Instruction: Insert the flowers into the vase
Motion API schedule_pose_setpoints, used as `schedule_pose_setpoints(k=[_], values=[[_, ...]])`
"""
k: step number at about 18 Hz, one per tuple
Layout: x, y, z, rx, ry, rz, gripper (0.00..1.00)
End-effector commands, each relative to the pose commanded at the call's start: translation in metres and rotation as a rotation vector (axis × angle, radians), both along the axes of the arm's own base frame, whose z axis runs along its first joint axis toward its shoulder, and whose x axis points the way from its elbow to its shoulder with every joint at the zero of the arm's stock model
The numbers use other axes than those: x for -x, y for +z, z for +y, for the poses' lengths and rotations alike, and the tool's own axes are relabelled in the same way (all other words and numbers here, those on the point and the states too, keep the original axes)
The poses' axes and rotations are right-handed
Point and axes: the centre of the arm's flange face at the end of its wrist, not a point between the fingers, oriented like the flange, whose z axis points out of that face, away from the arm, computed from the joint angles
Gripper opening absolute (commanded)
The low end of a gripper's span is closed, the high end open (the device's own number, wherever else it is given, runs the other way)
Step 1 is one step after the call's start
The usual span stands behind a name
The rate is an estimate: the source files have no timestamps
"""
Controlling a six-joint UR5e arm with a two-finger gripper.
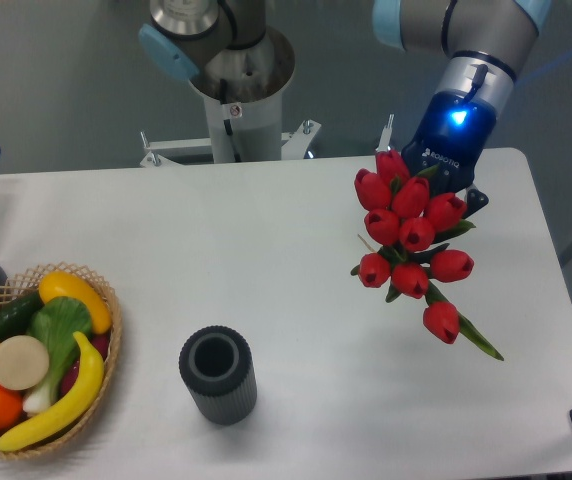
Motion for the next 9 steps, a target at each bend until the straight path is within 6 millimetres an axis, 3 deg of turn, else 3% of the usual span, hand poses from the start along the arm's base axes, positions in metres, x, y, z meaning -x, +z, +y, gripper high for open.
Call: schedule_pose_setpoints(k=[9], values=[[-0.0012, -0.0007, 0.0032, -0.001, -0.007, 0.0, 0.28]])
